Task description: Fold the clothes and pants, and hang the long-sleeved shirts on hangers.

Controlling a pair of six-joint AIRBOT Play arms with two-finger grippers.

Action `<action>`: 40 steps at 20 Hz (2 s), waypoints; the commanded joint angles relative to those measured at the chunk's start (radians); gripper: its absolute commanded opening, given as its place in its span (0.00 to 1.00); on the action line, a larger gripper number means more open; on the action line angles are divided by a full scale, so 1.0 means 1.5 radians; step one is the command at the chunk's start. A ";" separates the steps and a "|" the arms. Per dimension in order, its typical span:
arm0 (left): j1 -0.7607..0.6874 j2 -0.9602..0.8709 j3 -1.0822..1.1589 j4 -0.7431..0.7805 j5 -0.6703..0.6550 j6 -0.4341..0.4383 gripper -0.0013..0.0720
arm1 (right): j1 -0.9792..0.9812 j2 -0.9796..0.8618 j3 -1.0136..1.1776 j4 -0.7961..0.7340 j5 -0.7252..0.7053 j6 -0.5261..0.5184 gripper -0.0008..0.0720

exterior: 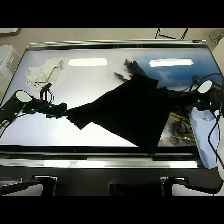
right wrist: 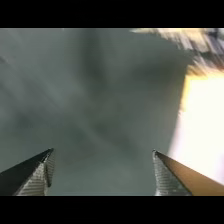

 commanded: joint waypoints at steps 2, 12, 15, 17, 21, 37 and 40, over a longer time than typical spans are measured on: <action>-0.002 0.000 -0.011 0.000 -0.012 0.019 0.05 | 0.001 0.008 -0.086 -0.121 0.329 -0.095 0.89; -0.002 0.000 -0.011 -0.001 -0.019 0.019 0.05 | 0.002 0.077 -0.401 0.209 0.062 -0.087 0.84; -0.002 0.000 -0.011 -0.001 -0.019 0.019 0.05 | 0.002 0.077 -0.425 0.260 0.043 -0.087 0.69; -0.002 0.000 -0.011 -0.001 -0.019 0.019 0.05 | 0.002 0.078 -0.429 0.274 0.037 -0.086 0.18; -0.002 0.017 0.024 -0.024 -0.023 0.034 0.05 | 0.000 0.108 -0.356 0.294 0.075 -0.159 0.06; 0.017 0.359 0.668 -0.061 0.340 0.051 0.05 | 0.001 0.408 0.566 0.042 -0.194 -0.171 0.07; 0.017 0.363 0.668 -0.056 0.368 0.051 0.05 | 0.001 0.402 0.566 0.042 -0.181 -0.171 0.07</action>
